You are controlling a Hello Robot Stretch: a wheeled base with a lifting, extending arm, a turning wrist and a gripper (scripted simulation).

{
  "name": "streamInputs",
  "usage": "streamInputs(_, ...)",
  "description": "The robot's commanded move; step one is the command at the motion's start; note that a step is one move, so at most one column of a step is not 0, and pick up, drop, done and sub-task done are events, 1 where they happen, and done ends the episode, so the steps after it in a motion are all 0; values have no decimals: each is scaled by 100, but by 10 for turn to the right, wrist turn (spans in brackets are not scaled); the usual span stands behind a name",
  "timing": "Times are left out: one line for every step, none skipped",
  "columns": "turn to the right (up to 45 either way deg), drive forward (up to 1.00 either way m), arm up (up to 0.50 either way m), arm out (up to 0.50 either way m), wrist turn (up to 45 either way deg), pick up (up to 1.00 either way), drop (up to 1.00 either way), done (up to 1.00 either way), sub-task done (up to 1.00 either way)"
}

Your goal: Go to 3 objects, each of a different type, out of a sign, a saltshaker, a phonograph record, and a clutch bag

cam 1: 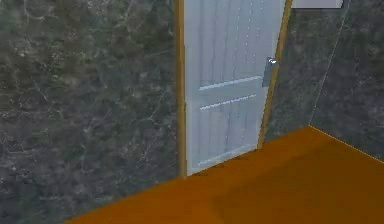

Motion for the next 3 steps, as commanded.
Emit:
streamInputs(0,65,0,0,0,0,0,0,0)
streamInputs(450,0,0,0,0,0,0,0,0)
streamInputs(180,0,0,0,0,0,0,0,0)
